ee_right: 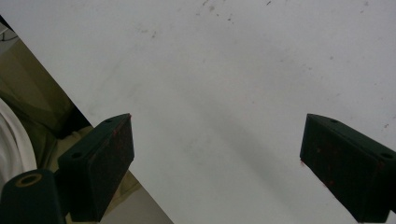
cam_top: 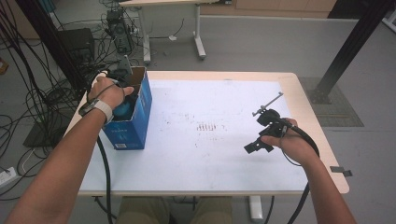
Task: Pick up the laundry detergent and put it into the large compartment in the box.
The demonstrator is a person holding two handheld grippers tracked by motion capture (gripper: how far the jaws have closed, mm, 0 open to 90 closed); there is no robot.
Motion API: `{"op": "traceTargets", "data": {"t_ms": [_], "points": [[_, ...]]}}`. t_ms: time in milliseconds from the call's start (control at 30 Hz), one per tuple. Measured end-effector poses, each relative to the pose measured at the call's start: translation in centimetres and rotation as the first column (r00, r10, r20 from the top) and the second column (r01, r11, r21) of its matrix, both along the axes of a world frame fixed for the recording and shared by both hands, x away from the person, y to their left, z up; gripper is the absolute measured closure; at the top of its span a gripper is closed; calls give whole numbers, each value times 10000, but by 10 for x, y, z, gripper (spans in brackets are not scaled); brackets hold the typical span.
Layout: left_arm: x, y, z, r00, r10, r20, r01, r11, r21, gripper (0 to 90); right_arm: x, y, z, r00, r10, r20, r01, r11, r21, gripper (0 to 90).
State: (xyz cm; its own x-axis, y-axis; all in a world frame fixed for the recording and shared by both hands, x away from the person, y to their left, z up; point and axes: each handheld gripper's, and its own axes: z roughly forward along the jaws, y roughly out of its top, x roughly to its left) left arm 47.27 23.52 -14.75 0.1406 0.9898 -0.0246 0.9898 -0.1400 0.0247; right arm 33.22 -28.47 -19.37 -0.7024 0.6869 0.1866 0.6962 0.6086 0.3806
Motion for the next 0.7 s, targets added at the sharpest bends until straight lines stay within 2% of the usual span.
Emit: {"op": "traceTargets", "data": {"t_ms": [133, 300, 700], "points": [[1, 0, 0, 10000, -16, -21, 16, 10000, 16, 377, -1, 0, 1, 10000, -7, -1, 7, 10000, -22, 97], [1, -5, -2, 10000, -67, 2, 67, 9997, 236, 382, -1, 1, 1, 10000, -15, 6, 15, 10000, -34, 97], [1, -3, -2, 10000, -54, -31, 54, 9998, 182, 383, 0, 4, 3, 10000, 32, 13, -32, 10000, -68, 97]]}}
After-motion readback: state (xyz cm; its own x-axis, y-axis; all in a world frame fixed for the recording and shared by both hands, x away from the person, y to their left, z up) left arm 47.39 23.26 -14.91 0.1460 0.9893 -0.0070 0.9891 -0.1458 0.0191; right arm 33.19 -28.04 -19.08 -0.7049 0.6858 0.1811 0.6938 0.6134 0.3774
